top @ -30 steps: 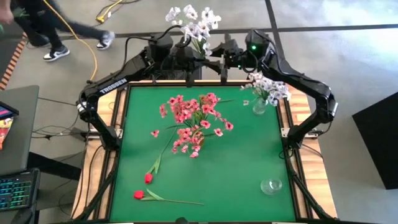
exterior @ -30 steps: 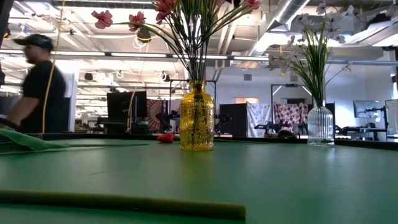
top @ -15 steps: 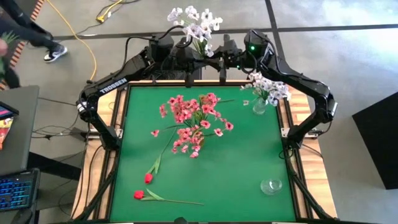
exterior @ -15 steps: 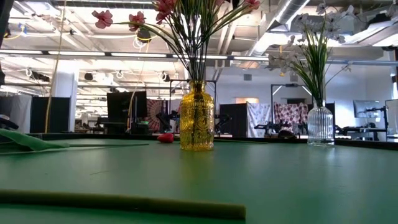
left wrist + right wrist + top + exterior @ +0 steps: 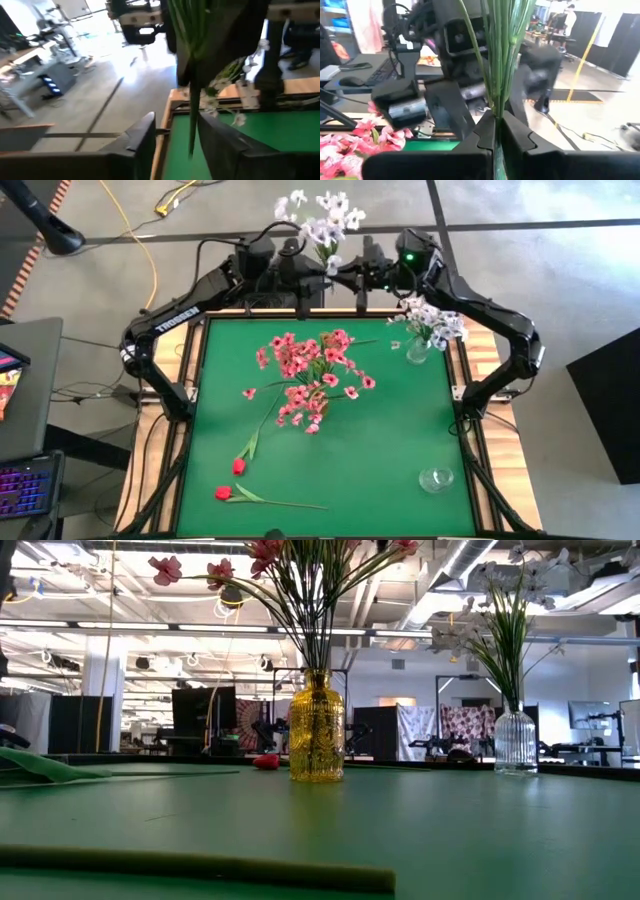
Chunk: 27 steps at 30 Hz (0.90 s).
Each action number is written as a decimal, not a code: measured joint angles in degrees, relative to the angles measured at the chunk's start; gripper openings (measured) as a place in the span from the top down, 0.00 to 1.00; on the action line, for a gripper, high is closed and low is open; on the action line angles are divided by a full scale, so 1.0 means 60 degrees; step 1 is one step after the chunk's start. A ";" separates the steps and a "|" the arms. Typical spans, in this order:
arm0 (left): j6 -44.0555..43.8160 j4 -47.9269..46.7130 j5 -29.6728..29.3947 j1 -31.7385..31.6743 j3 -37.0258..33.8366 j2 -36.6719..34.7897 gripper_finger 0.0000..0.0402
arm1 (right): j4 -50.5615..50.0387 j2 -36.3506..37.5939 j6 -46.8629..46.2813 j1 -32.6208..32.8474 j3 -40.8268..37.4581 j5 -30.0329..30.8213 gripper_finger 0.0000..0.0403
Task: Sort flowers into vase by color
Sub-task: Put the white flowers into the top transparent vase
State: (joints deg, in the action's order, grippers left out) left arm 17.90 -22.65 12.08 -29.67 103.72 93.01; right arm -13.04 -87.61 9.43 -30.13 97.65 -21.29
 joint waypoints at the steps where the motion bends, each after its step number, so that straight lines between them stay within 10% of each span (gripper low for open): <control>1: 0.0129 -0.0095 -0.0132 -0.0005 0.0000 -0.0102 0.64 | -0.0126 0.0128 0.0012 -0.0035 0.0000 0.0071 0.90; 16: -0.0081 -0.1463 0.1502 -0.1402 0.0000 -0.1972 0.58 | -0.2832 0.2687 0.0518 -0.0303 0.0000 0.0570 0.90; 27: -0.0069 -0.3145 0.1537 -0.1916 -0.0074 -0.2533 0.68 | -0.5047 0.4168 -0.0320 0.1965 0.0000 0.0713 0.90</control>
State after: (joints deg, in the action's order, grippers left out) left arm 17.49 -41.52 21.31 -41.17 103.28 77.82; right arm -43.32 -62.60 7.51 -18.34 97.65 -17.01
